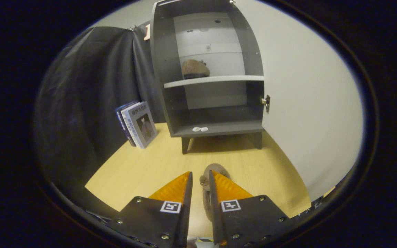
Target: Open the shoe cabinet door, grab the shoes and put them into the shoe cabinet, then close the shoe cabinet door.
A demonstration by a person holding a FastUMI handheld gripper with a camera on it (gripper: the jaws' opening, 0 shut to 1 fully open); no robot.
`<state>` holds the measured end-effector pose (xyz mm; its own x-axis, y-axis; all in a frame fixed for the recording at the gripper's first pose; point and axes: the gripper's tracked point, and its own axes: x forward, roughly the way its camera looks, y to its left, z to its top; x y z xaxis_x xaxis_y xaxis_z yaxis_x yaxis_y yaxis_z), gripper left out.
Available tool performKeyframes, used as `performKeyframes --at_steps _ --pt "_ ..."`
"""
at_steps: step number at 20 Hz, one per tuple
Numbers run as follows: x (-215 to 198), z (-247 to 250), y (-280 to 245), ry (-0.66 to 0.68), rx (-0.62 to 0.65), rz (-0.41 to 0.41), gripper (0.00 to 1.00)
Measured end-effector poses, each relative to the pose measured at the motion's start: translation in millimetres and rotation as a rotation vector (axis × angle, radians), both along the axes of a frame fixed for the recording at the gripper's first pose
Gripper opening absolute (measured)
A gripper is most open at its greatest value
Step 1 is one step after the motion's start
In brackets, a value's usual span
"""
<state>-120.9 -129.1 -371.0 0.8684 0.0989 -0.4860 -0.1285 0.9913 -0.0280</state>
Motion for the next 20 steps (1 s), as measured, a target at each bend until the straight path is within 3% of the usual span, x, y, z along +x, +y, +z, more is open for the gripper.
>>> performKeyframes --at_steps 9,20 --pt "21.5 -110.6 -12.4 0.177 -0.05 -0.02 0.28" --pt "59.5 -144.5 -2.8 0.23 -0.079 -0.035 0.28"
